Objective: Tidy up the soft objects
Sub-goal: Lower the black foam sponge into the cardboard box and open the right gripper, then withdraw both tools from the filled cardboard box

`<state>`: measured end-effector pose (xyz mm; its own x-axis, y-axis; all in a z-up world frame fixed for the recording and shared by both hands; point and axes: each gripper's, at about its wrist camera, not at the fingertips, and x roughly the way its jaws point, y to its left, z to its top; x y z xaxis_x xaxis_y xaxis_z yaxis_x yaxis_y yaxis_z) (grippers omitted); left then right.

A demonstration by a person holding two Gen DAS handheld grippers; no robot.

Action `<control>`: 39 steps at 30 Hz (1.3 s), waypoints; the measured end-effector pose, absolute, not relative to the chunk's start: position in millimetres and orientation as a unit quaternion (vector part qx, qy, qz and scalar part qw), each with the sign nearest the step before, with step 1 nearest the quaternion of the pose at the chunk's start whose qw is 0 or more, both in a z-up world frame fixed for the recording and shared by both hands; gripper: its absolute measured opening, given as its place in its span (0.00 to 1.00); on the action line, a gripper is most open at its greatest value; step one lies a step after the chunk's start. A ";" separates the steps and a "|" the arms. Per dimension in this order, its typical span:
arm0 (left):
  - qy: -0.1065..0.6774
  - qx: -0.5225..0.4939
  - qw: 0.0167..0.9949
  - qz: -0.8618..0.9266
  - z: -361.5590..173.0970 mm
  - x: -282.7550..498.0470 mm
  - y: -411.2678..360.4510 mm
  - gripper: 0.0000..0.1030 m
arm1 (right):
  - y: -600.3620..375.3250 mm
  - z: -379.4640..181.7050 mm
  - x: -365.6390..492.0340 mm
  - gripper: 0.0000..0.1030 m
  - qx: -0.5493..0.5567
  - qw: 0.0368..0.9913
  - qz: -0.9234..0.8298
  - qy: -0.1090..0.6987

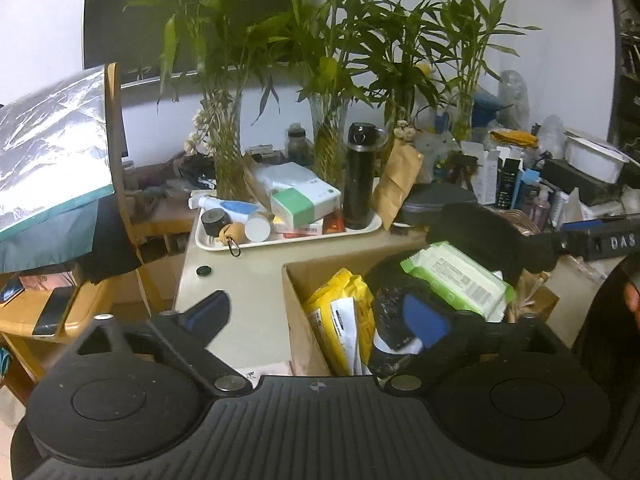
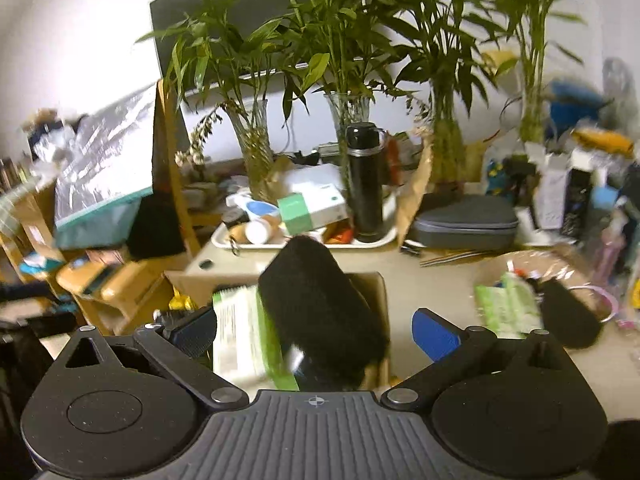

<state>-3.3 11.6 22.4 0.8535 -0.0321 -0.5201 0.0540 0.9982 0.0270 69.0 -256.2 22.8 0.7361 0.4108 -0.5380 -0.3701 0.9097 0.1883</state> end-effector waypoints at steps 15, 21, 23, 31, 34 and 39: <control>0.348 0.014 0.937 -0.005 -6.0 -14.5 -2.8 1.00 | -217.9 -17.9 20.1 1.00 -0.068 0.903 0.170 0.388; 0.391 0.001 0.920 0.003 -16.1 -10.7 0.0 1.00 | -212.6 -26.1 13.7 1.00 -0.083 0.900 0.151 0.401; 0.399 -0.003 0.917 0.005 -19.2 -11.4 1.1 1.00 | -214.0 -26.3 13.8 1.00 -0.080 0.900 0.147 0.403; 0.420 -0.006 0.907 0.003 -24.3 -12.2 1.4 1.00 | -216.5 -27.2 15.0 1.00 -0.079 0.898 0.141 0.409; 0.422 -0.003 0.907 0.004 -24.7 -12.2 -0.1 1.00 | -215.1 -27.3 15.5 1.00 -0.081 0.897 0.141 0.411; 0.422 0.000 0.907 0.004 -24.5 -12.8 -1.5 1.00 | -214.3 -27.2 15.5 1.00 -0.082 0.896 0.142 0.412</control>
